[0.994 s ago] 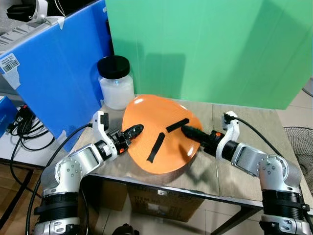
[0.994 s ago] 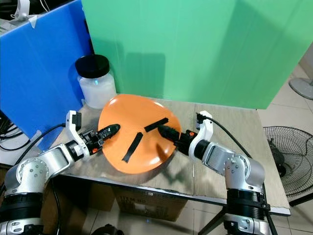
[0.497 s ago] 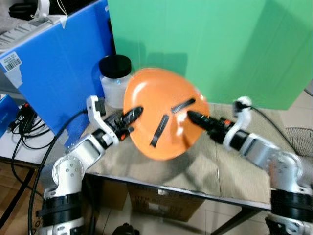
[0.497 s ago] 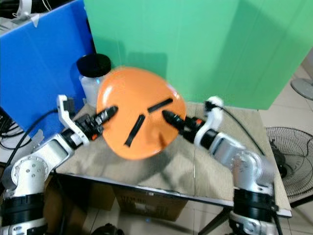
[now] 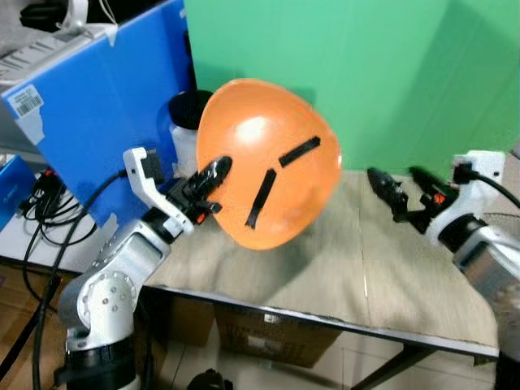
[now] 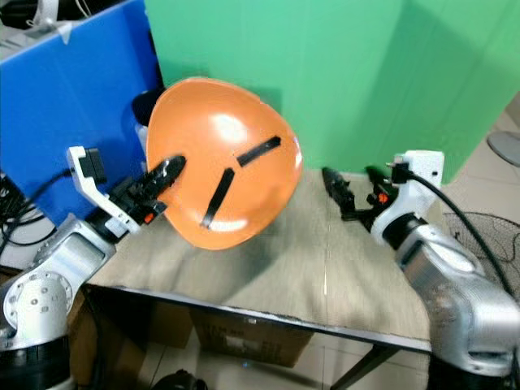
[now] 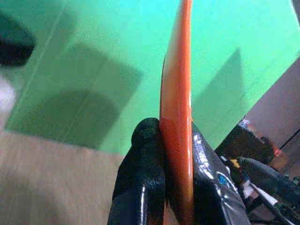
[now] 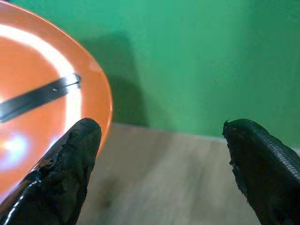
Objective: Setting the table
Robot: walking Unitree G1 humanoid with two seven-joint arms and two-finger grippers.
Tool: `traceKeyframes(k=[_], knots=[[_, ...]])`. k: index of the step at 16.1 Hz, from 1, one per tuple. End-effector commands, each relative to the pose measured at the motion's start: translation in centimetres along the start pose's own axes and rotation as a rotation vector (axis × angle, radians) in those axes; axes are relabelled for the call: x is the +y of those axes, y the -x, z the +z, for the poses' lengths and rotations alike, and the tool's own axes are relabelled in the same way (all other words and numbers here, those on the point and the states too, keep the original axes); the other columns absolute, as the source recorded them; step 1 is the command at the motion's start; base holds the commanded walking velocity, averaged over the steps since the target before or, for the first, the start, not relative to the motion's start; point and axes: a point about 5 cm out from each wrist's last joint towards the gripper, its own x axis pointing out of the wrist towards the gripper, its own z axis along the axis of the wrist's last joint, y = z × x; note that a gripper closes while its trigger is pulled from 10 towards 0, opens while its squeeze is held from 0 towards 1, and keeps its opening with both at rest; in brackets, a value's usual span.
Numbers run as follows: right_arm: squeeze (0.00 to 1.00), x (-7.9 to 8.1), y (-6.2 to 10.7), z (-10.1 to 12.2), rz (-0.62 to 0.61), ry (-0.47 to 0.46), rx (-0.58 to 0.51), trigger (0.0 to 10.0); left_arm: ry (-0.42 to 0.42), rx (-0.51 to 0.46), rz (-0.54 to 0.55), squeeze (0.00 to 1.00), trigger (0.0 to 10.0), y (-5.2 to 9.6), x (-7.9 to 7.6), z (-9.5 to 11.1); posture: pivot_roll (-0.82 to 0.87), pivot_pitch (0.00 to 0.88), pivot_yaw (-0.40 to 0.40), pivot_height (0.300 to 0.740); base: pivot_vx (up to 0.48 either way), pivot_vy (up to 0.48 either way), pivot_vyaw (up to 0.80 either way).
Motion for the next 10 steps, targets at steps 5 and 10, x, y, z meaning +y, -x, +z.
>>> traceKeyframes(k=[5,10], knots=[[1.00,3.7,0.3,1.7,-0.159,0.185,-0.220,10.0,-0.454,-0.179,0.071,0.00,0.0,-1.1,-3.8,2.0,0.08,0.000,0.016,0.740,0.000,0.000,-0.32],[1.00,4.8,0.1,0.7,-0.156,0.165,-0.189,10.0,-0.507,-0.239,0.232,0.00,10.0,-0.5,-2.8,2.4,0.10,0.000,0.002,0.740,0.000,0.000,-0.80]])
